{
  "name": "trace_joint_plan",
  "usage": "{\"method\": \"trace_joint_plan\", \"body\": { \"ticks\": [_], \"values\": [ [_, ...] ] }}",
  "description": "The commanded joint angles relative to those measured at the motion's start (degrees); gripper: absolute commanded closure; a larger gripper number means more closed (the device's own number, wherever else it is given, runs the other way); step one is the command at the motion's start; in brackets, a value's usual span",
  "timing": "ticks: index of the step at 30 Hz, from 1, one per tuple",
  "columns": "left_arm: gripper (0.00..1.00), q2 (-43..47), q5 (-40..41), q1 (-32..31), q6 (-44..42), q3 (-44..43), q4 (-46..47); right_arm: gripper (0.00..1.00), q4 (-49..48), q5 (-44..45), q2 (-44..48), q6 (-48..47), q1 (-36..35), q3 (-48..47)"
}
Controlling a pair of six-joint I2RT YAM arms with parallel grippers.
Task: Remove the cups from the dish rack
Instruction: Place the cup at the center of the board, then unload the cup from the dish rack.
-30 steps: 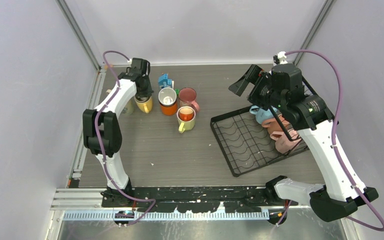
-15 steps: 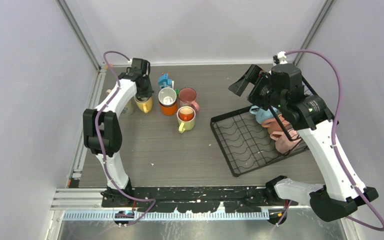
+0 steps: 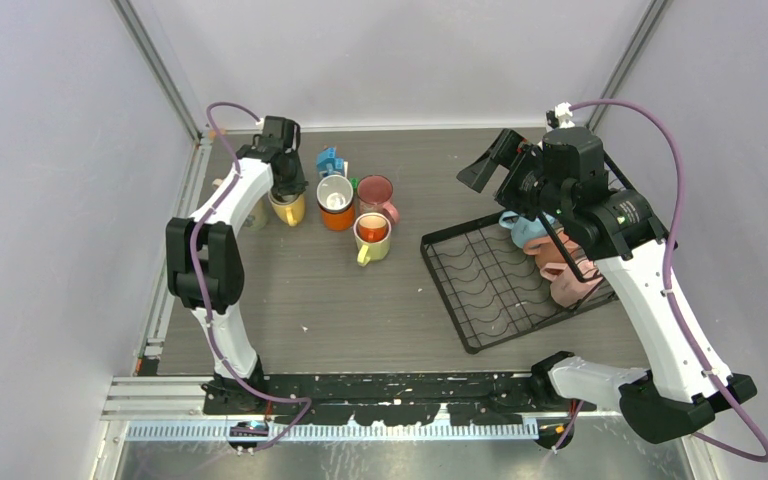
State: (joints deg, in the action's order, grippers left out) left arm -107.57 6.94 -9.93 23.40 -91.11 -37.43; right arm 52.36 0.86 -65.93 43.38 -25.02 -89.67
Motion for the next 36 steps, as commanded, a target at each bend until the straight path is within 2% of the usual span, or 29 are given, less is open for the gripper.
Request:
{"method": "trace_joint_plan", "body": {
  "ticks": [1, 28, 33, 36],
  "values": [
    [0.83, 1.19, -0.35, 0.61, -0.72, -0.75, 1.05, 0.0, -1.29, -0.07, 0.36, -0.75, -0.11, -0.24],
    [0.65, 7.49, -1.93, 0.73, -0.63, -2.22, -0.3, 0.0, -1.07, -0.07, 0.86, -0.75, -0.12, -0.33],
    [0.54, 10.44, -3.56, 0.77, -0.39, -2.4, -0.46, 0.0, -1.1, -0.07, 0.98, -0.9, -0.07, -0.49],
    [0.42, 12.76, -5.2, 0.79, -0.13, -2.17, -0.28, 0.0, -1.09, -0.07, 0.89, -0.92, -0.1, -0.6]
  ]
}}
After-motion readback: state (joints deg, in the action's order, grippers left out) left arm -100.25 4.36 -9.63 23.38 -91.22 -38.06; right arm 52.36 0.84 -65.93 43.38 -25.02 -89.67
